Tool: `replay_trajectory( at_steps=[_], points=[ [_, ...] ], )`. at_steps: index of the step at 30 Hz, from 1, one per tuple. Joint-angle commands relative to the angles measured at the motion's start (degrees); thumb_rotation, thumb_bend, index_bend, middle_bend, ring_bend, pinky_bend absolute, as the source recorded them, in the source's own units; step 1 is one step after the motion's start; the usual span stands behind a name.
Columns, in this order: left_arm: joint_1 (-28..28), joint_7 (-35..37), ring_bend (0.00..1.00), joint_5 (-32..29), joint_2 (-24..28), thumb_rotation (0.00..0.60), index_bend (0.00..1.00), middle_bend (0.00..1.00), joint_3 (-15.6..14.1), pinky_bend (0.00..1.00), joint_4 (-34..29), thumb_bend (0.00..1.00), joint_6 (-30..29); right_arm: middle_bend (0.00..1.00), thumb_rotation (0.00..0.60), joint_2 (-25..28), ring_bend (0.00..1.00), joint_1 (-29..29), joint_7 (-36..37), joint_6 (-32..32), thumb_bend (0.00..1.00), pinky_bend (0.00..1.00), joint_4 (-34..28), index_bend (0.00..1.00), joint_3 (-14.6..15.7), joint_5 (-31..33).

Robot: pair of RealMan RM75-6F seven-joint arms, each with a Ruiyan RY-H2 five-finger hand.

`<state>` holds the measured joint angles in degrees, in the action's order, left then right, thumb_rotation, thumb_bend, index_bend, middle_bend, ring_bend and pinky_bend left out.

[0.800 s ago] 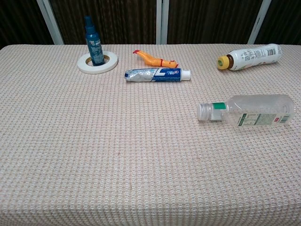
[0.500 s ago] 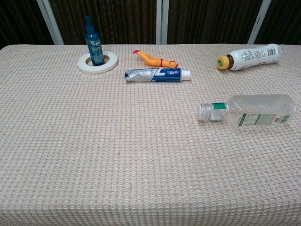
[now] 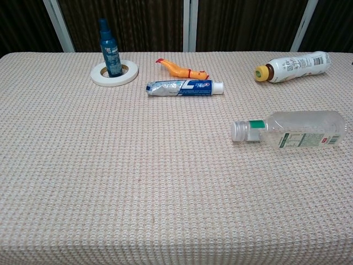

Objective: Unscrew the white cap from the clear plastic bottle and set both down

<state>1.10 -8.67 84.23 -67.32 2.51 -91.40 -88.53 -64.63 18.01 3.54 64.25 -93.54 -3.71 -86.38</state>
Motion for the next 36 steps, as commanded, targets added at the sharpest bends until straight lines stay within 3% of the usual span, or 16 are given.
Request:
replay_trajectory(
  at_steps=[1,12,30,32,36],
  points=[
    [0.19,-0.24,0.0,-0.03,0.09,0.6,0.09,0.0,0.04,0.0,-0.13,0.0,0.25,0.05,0.6,-3.55,0.0,4.36,-1.44,-5.64,0.06,0.0,3.79,0.0,-1.14,2.61],
    [0.23,-0.8,0.0,-0.69,0.41,0.6,0.1,0.0,0.3,0.0,-0.6,0.0,0.37,0.16,0.6,-10.78,0.0,9.13,-0.15,-9.92,0.09,0.02,11.48,0.02,-1.01,2.67],
    [0.18,-1.04,0.0,-0.82,0.52,0.6,0.1,0.0,0.36,0.0,-0.61,0.0,0.16,0.3,0.6,-15.79,0.13,10.47,0.88,-8.4,0.11,0.19,17.01,0.2,0.71,1.29],
    [0.19,-1.18,0.0,-0.97,0.54,0.6,0.1,0.0,0.43,0.0,-0.73,0.0,0.2,0.32,0.6,-16.44,0.15,10.63,1.07,-8.06,0.13,0.22,17.86,0.25,0.83,0.97],
    [0.67,-1.53,0.0,-0.47,0.87,0.6,0.11,0.0,0.55,0.0,-1.04,0.0,0.46,0.41,0.6,-17.97,0.27,10.66,3.34,-5.46,0.23,0.33,19.94,0.44,0.92,-0.91]
  ],
)
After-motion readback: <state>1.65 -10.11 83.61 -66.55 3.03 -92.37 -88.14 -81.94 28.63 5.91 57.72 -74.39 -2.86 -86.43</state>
